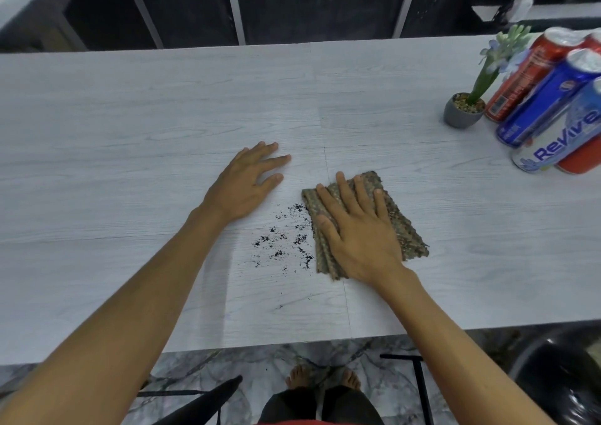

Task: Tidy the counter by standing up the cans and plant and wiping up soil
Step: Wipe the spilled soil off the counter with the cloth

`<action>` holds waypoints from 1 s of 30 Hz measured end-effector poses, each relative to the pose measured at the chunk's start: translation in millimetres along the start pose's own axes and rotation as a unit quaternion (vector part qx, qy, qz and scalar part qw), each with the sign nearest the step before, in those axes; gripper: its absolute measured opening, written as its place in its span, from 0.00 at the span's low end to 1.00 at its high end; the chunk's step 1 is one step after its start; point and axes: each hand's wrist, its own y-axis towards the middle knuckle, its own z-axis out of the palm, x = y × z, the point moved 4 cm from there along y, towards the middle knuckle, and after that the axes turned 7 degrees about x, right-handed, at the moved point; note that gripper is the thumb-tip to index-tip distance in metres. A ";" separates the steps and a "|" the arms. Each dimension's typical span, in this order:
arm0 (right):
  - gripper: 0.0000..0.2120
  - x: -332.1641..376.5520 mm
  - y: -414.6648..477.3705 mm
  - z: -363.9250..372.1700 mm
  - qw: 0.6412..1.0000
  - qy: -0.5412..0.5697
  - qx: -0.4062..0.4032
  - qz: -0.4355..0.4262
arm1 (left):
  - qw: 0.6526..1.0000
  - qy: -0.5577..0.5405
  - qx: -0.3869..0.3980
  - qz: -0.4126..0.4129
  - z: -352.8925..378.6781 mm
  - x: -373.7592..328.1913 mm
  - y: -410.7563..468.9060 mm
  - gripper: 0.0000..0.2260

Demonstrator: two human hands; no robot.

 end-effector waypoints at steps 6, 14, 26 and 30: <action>0.25 -25.4 -1.8 -10.7 0.999 0.032 -0.024 0.019 | 1.000 0.010 0.006 0.001 -1.0 -1.3 -0.2 0.18; 0.26 19.7 7.9 -6.3 0.991 0.086 0.039 -0.092 | 1.000 0.001 0.007 0.001 -1.1 -2.0 -4.1 0.18; 0.24 26.5 5.8 4.6 0.998 -0.017 0.013 -0.051 | 1.000 -0.005 0.005 0.000 -0.9 -0.7 -1.9 0.18; 0.25 5.5 1.5 0.6 0.998 -0.024 0.022 -0.058 | 1.000 -0.005 0.007 0.002 -1.0 -1.2 -3.7 0.18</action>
